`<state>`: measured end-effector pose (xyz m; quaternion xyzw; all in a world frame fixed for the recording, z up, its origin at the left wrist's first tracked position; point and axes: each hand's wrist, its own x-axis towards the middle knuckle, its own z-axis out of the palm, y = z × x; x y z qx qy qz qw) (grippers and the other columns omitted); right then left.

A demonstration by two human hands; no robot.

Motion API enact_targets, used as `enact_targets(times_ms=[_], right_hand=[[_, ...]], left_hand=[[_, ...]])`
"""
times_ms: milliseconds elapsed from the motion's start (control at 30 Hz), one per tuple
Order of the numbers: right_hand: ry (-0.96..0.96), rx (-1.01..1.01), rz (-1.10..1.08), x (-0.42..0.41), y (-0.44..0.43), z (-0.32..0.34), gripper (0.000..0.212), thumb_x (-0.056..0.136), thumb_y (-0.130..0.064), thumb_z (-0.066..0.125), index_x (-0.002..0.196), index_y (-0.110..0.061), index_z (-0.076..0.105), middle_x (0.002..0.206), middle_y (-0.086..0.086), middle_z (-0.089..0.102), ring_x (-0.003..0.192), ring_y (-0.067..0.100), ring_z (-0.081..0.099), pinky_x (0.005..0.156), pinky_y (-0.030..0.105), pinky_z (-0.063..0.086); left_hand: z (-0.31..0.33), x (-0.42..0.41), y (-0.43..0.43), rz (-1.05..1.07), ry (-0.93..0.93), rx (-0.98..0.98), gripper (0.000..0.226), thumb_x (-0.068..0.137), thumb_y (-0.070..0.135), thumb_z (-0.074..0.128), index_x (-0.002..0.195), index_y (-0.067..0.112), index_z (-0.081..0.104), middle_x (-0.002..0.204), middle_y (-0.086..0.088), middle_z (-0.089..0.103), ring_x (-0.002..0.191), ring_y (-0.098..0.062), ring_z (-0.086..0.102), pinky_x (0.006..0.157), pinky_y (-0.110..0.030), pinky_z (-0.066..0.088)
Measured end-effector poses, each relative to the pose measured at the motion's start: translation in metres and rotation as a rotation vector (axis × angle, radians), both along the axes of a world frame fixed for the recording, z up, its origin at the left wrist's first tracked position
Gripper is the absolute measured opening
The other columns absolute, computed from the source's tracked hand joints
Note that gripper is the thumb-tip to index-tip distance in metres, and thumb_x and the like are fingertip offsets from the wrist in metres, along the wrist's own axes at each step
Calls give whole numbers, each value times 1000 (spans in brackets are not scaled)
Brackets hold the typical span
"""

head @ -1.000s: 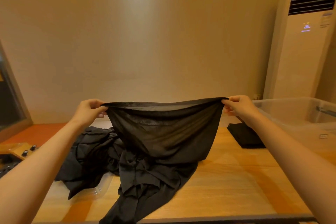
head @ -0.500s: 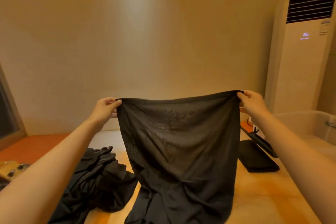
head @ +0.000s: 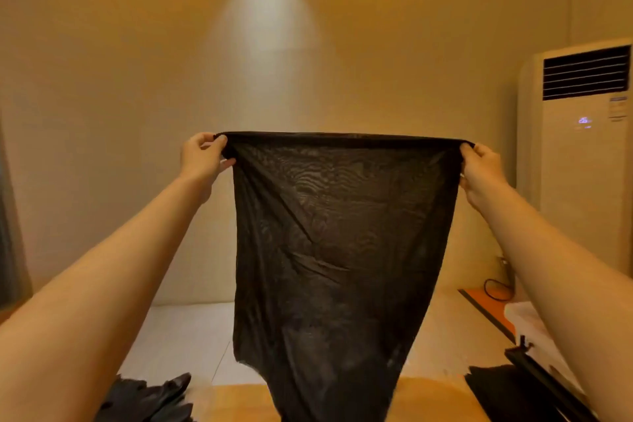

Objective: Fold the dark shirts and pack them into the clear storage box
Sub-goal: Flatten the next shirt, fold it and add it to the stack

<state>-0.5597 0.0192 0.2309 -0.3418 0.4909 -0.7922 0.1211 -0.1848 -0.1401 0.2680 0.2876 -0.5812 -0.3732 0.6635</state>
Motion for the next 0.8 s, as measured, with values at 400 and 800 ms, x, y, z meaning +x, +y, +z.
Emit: enact_targets(times_ms=[400, 800], right_hand=[[86, -84, 78, 49, 55, -10, 20, 101, -22, 46, 88, -22, 62, 87, -5, 61, 86, 11, 58, 80, 28, 47], [94, 126, 134, 99, 171, -209, 17, 98, -22, 51, 95, -23, 68, 102, -2, 70, 103, 15, 64, 94, 31, 48]], left_hand=[[-41, 56, 53, 162, -74, -102, 13, 99, 22, 52, 102, 12, 59, 89, 2, 58, 88, -15, 55, 69, -22, 45], [-254, 122, 188, 133, -217, 91, 21, 98, 25, 54, 110, 12, 65, 104, 2, 68, 100, -11, 64, 90, -29, 49]])
